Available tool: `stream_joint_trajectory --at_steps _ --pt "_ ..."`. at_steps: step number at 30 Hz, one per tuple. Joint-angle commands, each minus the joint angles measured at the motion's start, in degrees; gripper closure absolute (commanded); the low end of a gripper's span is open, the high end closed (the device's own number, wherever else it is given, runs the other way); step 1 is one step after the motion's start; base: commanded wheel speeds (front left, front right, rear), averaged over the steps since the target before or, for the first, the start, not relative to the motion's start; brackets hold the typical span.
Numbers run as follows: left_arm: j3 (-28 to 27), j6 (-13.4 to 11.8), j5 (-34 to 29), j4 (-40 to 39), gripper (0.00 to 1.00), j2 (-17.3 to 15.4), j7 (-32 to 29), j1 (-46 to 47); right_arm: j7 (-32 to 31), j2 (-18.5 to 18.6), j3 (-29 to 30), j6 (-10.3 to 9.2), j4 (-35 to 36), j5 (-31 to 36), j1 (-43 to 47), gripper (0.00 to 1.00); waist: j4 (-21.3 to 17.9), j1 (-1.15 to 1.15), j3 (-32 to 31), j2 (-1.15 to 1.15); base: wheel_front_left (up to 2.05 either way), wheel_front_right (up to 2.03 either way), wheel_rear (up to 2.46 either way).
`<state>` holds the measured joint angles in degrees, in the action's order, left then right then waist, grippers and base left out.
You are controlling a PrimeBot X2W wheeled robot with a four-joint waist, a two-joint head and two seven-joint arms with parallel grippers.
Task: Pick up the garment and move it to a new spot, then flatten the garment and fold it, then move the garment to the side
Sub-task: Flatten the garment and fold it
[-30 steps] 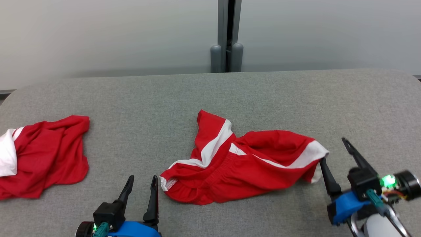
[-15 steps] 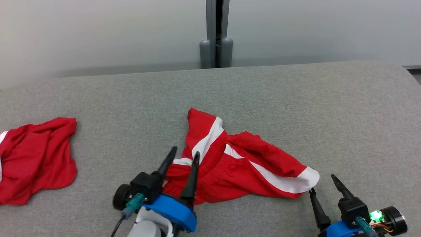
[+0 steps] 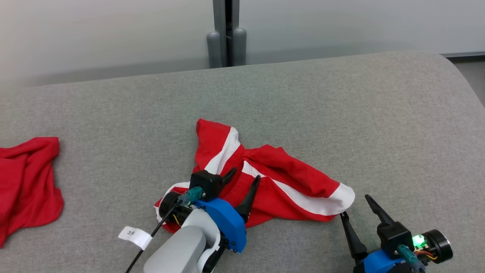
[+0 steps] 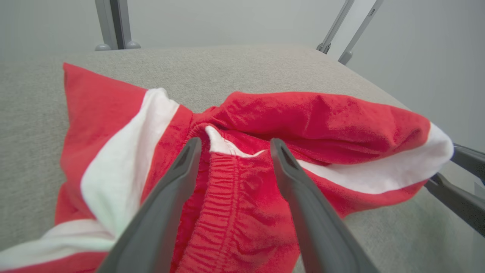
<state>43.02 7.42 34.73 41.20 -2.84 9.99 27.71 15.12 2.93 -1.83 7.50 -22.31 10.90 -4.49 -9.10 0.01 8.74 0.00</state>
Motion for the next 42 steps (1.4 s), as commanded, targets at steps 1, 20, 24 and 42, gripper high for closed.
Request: stream_joint_trajectory --at_steps 1,20,24,42 --pt "0.4 0.0 0.7 1.4 0.00 -0.1 -0.7 1.4 0.0 0.0 -0.4 -0.02 0.2 -0.6 -0.9 0.00 -0.3 -0.01 0.2 0.00 0.00 0.00 0.00" --pt "5.0 0.0 9.0 6.5 1.00 -0.1 5.0 3.8 0.0 0.0 0.4 -0.02 0.0 -2.1 0.4 0.00 3.5 -0.01 -1.3 0.00 0.00 0.00 0.00" --pt "1.0 -0.1 7.6 3.1 1.00 -1.0 5.2 1.4 0.0 0.0 1.6 -0.02 -0.9 -1.2 1.2 0.00 7.1 -0.01 -2.9 0.00 0.00 0.00 0.00" --pt "-22.1 -3.1 -3.4 -8.1 0.98 -3.0 5.3 -22.1 0.0 0.0 3.9 -0.02 -3.5 -2.2 3.6 0.00 11.7 -0.01 -7.8 0.00 0.00 0.00 0.00"
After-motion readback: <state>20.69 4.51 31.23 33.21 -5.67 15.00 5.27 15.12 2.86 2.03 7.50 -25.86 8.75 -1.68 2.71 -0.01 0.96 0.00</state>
